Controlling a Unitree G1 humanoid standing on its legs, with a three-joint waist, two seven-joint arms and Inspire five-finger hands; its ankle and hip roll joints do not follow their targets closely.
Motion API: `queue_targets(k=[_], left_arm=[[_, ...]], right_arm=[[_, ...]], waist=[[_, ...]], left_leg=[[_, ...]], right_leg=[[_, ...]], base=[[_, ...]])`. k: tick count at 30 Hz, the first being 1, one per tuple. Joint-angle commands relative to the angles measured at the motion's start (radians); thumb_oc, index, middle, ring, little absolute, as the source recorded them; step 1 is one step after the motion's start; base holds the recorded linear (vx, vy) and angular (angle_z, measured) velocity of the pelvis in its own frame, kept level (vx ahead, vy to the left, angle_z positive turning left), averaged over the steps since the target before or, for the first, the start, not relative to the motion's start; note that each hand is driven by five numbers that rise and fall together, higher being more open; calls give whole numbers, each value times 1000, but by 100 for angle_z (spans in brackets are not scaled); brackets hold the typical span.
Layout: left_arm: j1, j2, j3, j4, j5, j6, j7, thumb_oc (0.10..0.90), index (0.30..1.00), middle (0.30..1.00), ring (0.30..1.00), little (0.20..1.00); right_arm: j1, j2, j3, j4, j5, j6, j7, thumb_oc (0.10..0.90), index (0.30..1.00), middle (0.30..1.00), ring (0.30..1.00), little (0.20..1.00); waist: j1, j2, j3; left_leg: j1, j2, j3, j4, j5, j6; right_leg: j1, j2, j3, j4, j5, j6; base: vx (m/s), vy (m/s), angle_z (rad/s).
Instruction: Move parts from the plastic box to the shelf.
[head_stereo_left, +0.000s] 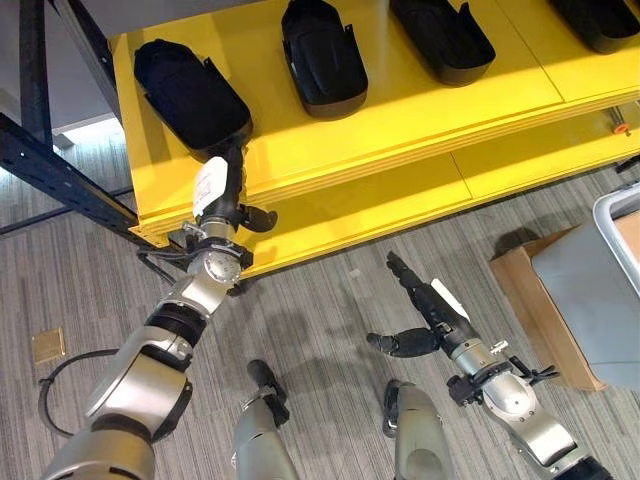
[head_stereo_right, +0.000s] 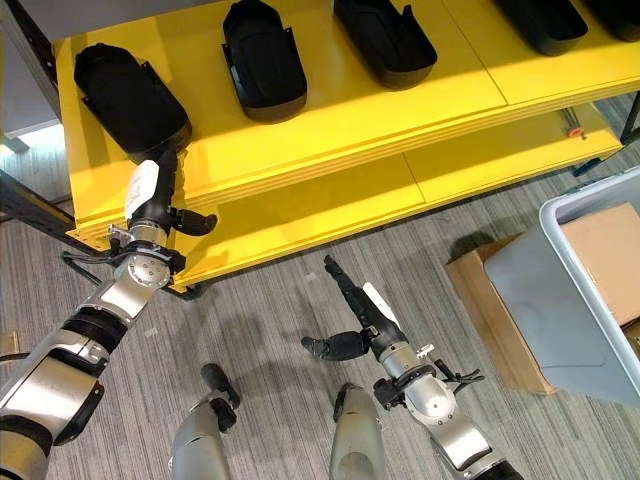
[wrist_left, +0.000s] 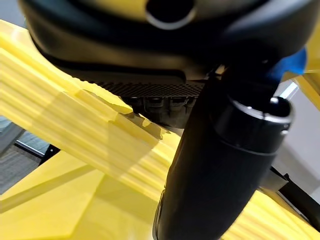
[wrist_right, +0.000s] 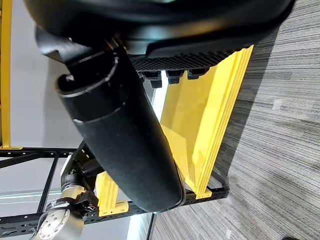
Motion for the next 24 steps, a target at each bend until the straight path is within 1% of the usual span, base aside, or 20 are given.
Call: queue_targets(k=[1, 24], left_arm=[[-70, 104, 116, -18, 43, -45, 41, 900, 1000, 1000, 1000, 1000], [21, 183, 189, -56, 58, -46, 45, 900, 1000, 1000, 1000, 1000]], right_arm=[[-39, 3, -95, -113, 42, -123, 5, 900, 1000, 1000, 1000, 1000], [-31, 14, -113, -105, 41, -124, 7, 900, 1000, 1000, 1000, 1000]], waist=[[-14, -6, -25], [7, 1, -21]], left_leg=[[-22, 110, -96, 192, -130, -95], [-26, 104, -109, 197, -128, -95]], right_leg=[[136, 28, -10, -138, 60, -29], [141, 27, -14, -129, 52, -30]], base=[[0, 0, 0], [1, -1, 1]])
